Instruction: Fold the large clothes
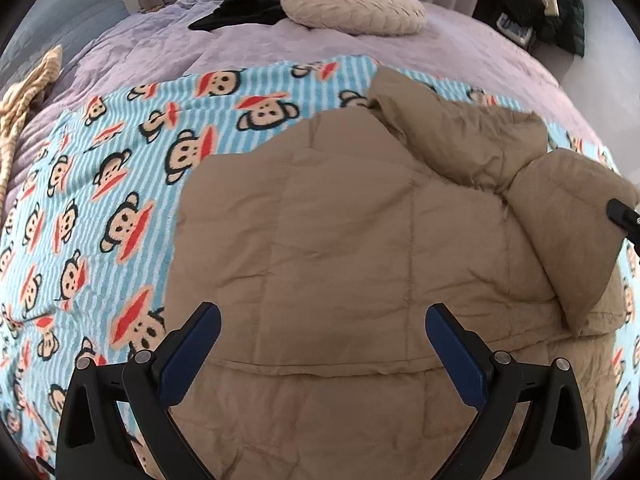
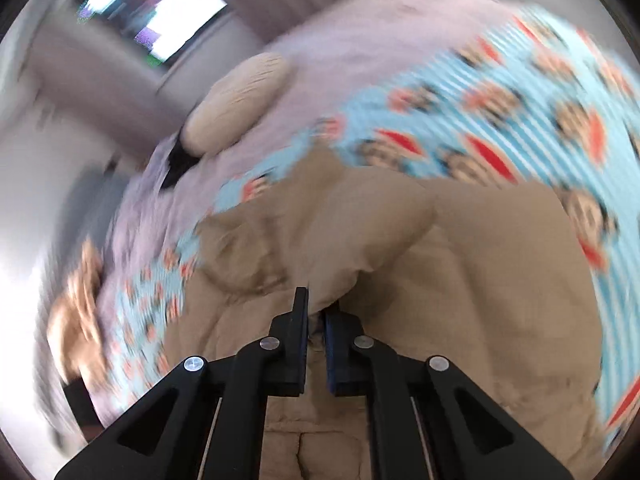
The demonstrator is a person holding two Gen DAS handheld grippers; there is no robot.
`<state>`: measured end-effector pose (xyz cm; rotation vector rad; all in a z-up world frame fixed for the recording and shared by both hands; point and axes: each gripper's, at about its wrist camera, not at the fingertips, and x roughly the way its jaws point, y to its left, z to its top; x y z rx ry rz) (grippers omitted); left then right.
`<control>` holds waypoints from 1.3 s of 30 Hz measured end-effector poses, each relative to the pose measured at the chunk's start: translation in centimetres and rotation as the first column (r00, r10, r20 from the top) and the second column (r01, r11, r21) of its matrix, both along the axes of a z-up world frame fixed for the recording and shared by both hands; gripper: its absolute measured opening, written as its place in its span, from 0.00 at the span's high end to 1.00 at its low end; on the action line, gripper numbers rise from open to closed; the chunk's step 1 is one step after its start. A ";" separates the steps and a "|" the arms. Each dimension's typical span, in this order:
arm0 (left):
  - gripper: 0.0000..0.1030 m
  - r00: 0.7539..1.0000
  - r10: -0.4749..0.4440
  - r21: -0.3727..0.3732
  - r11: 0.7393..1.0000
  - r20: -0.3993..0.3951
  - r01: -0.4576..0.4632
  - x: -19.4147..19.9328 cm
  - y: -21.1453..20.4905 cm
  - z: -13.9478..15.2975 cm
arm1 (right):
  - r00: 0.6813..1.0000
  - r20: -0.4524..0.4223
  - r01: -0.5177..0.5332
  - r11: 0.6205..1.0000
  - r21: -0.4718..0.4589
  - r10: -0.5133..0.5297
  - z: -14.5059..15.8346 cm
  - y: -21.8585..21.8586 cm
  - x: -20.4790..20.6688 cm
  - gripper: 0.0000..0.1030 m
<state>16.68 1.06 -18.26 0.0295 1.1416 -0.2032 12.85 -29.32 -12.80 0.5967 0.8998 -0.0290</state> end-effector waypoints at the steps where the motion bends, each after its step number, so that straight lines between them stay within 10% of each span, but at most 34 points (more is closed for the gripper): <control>1: 0.00 1.000 0.007 -0.022 1.000 0.004 -0.007 0.1 0.6 0.2 | 0.998 0.008 -0.068 0.996 -0.056 0.069 0.7 1.9 0.5 0.92; 9: 0.00 0.999 0.038 -0.221 0.975 -0.015 -0.040 0.9 4.6 1.0 | 0.924 -0.123 -0.382 0.891 -0.247 0.362 -2.2 12.3 2.4 0.92; 15: 0.00 0.996 -0.003 -0.436 0.899 -0.084 -0.034 1.3 4.9 0.8 | 0.871 -0.282 -0.471 0.849 -0.241 0.403 -5.0 13.8 1.3 0.62; 17: 0.00 0.994 -0.042 -0.463 0.887 -0.104 -0.011 1.5 4.0 0.4 | 0.886 -0.261 -0.441 0.870 -0.219 0.383 -4.1 12.2 -0.2 0.36; 24: 0.02 0.963 -0.179 -0.466 0.882 -0.202 0.066 3.6 -2.0 -3.3 | 0.956 -0.275 -0.108 0.994 -0.014 0.100 -4.3 0.0 -6.7 0.36; 25: 0.21 0.959 -0.190 -0.462 0.884 -0.209 0.074 3.9 -2.9 -3.7 | 0.955 -0.298 -0.009 0.999 0.031 0.018 -5.1 -2.7 -7.9 0.36; 28: 0.87 0.939 -0.223 -0.460 0.884 -0.260 0.083 4.5 -5.0 -4.7 | 0.939 -0.302 0.222 0.962 0.159 -0.167 -6.7 -8.4 -10.8 0.39; 32: 0.87 0.957 -0.211 -0.452 0.886 -0.201 0.100 2.9 -5.0 -3.2 | 0.920 -0.283 0.322 0.935 0.152 -0.271 -7.0 -12.0 -11.5 0.93; 39: 0.87 0.961 -0.185 -0.352 0.931 -0.208 0.103 0.6 -2.6 -5.3 | 0.944 -0.260 0.240 0.964 0.116 -0.204 -8.0 -11.0 -9.5 0.95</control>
